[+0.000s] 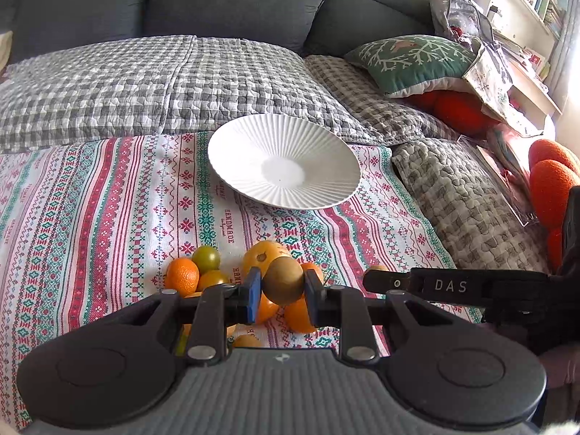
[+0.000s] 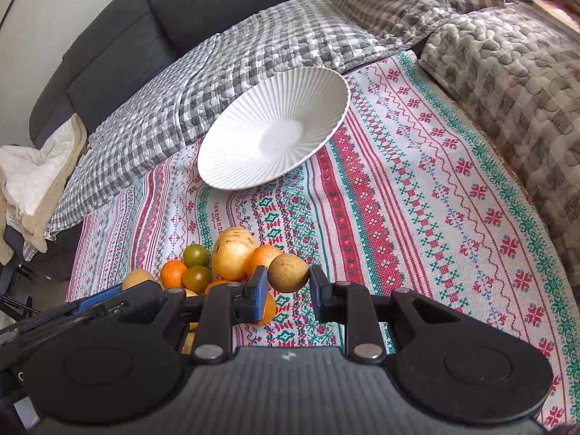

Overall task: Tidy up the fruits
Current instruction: 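Carry the brown fruits into the white bowl and open the right tool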

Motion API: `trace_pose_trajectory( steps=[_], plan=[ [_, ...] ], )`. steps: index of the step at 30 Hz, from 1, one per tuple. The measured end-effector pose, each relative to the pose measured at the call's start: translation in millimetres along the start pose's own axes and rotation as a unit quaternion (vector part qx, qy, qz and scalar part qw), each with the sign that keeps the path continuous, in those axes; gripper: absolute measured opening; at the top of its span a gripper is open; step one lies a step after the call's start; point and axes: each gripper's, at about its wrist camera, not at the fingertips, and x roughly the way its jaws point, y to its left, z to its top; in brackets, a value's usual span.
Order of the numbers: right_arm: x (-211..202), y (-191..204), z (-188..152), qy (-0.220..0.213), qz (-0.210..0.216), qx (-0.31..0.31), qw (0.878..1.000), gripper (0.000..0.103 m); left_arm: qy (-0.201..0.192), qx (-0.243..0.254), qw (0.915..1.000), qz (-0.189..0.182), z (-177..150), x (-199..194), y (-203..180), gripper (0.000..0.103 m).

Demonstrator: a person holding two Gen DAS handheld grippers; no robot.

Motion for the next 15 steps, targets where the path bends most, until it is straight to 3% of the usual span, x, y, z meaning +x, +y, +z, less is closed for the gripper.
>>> trace_pose_trajectory(
  steps=[9, 15],
  plan=[
    [16, -19, 55, -0.048, 0.035, 0.049, 0.997, 0.022, -0.019, 0.029, 0.9994, -0.002, 47, 51, -8, 0.012],
    [47, -10, 75, -0.061, 0.047, 0.023, 0.997, 0.022, -0.046, 0.069, 0.9966, -0.002, 62, 89, -9, 0.012]
  ],
)
